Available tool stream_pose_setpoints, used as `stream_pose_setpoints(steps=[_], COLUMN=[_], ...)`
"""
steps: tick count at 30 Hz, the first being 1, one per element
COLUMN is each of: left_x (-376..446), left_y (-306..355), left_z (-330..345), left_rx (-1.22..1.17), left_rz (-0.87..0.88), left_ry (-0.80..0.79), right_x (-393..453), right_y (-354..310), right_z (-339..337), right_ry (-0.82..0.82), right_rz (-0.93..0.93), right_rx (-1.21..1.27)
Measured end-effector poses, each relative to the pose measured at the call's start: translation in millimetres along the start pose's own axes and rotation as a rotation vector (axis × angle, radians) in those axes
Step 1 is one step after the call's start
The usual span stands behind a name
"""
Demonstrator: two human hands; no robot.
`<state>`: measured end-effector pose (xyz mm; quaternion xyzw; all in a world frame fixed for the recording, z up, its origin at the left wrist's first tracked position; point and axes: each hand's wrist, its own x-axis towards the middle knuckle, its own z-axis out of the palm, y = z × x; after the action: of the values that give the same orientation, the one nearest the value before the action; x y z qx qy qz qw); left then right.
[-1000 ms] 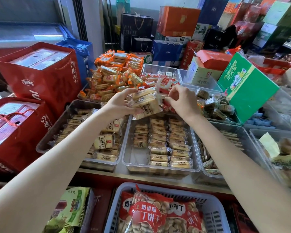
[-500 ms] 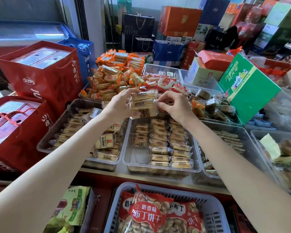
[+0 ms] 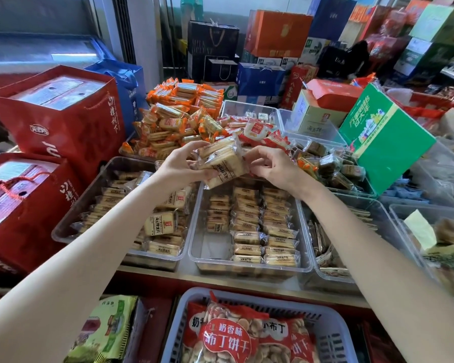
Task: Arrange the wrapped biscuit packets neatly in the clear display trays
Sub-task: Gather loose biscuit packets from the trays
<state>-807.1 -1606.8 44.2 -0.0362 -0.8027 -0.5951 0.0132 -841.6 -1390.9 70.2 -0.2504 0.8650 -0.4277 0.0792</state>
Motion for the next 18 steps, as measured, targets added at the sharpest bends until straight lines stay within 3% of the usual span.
stream_pose_setpoints(steps=[2,7,13,15,18], left_x=[0.5,2.6,8.0,9.3,9.2], left_y=[1.3,1.1,-18.6,-30.4,-42.3], left_z=[-1.1,-4.1,-2.3,-2.6,8.8], left_rx=[-0.04,-0.041,0.138,0.281,0.44], left_rz=[-0.013,-0.026,-0.054,-0.077,-0.077], left_ry=[-0.025,-0.031,-0.021,-0.032,-0.112], right_x=[0.8,8.1,14.3,16.7,24.1], right_y=[1.9,11.0,20.4,22.6,25.6], right_z=[-2.9,-0.7,15.1,22.6,44.9], right_ry=[-0.02,0.185,0.175,0.107,-0.126], right_rz=[-0.016,0.026,0.037,0.001,-0.037], right_rx=[-0.07,-0.024,-0.246,-0.257,-0.37])
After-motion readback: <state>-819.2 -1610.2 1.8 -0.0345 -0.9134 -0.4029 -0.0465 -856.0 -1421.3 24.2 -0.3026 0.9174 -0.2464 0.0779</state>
